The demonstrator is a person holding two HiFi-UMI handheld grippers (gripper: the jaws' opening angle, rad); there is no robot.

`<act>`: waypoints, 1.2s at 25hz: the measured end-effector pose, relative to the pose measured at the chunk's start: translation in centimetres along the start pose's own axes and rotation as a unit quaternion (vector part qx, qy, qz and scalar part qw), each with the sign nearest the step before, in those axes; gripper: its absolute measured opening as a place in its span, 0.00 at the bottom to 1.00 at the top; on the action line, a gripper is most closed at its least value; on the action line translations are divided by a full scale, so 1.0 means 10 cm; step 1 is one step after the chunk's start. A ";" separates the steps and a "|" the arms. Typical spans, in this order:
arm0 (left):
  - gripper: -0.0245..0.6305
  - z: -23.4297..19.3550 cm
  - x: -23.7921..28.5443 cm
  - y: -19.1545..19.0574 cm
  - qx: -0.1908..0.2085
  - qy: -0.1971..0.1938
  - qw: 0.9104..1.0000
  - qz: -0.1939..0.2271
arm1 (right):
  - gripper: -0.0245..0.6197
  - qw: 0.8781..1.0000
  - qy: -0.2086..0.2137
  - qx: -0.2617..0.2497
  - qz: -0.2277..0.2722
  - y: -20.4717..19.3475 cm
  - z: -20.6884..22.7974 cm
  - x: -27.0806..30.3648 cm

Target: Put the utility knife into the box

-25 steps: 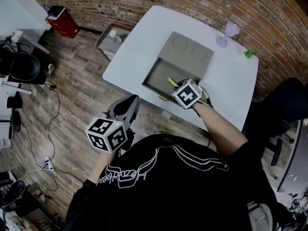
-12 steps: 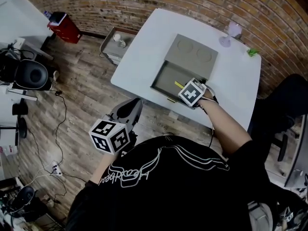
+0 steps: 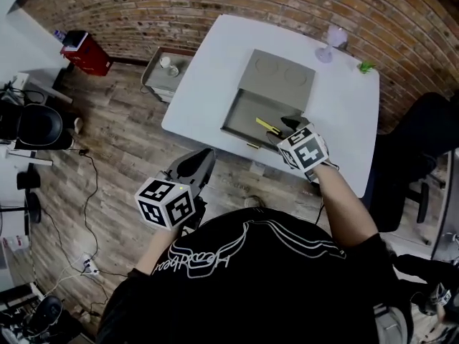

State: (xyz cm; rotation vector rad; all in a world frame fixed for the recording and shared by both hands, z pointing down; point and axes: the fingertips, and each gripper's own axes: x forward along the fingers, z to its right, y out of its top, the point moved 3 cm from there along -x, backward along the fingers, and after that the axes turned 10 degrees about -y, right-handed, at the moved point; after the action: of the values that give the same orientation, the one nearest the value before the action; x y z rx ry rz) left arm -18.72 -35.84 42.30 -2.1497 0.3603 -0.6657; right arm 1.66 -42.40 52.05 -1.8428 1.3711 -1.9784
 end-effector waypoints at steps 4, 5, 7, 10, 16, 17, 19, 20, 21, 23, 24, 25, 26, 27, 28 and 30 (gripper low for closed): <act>0.10 0.12 0.00 0.02 -0.006 -0.035 0.999 0.004 | 0.27 0.994 0.010 0.069 0.086 0.13 -0.16 -0.57; 0.10 0.17 -0.01 0.03 -0.008 -0.045 0.999 0.007 | 0.22 0.990 0.025 0.097 0.104 0.15 -0.22 -0.71; 0.10 0.26 -0.04 0.04 -0.007 -0.063 0.998 0.010 | 0.12 0.976 0.055 0.155 0.139 0.18 -0.33 -0.97; 0.10 0.42 -0.08 0.07 0.007 -0.090 0.996 0.007 | 0.04 0.952 0.105 0.216 0.192 0.22 -0.49 -1.32; 0.10 0.84 -0.12 0.10 0.063 -0.148 0.987 -0.010 | 0.04 0.923 0.145 0.239 0.265 0.30 -0.73 -1.86; 0.10 0.90 -0.13 0.10 0.070 -0.156 0.985 -0.012 | 0.04 0.920 0.145 0.241 0.275 0.33 -0.74 -1.92; 0.10 0.97 -0.14 0.12 0.079 -0.169 0.982 -0.013 | 0.04 0.916 0.140 0.243 0.287 0.35 -0.76 -2.02; 0.10 1.00 -0.14 0.13 0.080 -0.173 0.982 -0.012 | 0.04 0.916 0.137 0.242 0.291 0.35 -0.77 -2.06; 0.10 1.02 -0.14 0.13 0.081 -0.176 0.981 -0.011 | 0.04 0.916 0.134 0.239 0.293 0.34 -0.78 -2.09; 0.10 1.04 -0.12 0.12 0.083 -0.179 0.980 -0.010 | 0.04 0.918 0.129 0.233 0.295 0.32 -0.80 -2.12; 0.10 1.04 -0.11 0.11 0.083 -0.179 0.980 -0.010 | 0.04 0.919 0.127 0.230 0.294 0.31 -0.80 -2.12; 0.10 1.03 -0.10 0.10 0.083 -0.179 0.980 -0.011 | 0.04 0.920 0.125 0.227 0.293 0.30 -0.81 -2.13; 0.10 1.03 -0.09 0.10 0.081 -0.178 0.981 -0.012 | 0.04 0.921 0.123 0.225 0.292 0.30 -0.81 -2.12; 0.10 1.02 -0.08 0.09 0.080 -0.177 0.981 -0.012 | 0.04 0.923 0.120 0.224 0.290 0.29 -0.81 -2.12; 0.10 1.02 -0.07 0.09 0.079 -0.176 0.981 -0.013 | 0.04 0.924 0.117 0.223 0.288 0.28 -0.80 -2.12; 0.10 1.02 -0.06 0.08 0.080 -0.174 0.981 -0.014 | 0.04 0.926 0.113 0.221 0.284 0.26 -0.79 -2.11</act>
State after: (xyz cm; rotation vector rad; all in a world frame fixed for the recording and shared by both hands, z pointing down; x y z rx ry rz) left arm -13.35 -29.50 36.27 -2.0702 0.0850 -0.3103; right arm -0.82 -26.76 35.84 -0.9169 1.1912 -1.9879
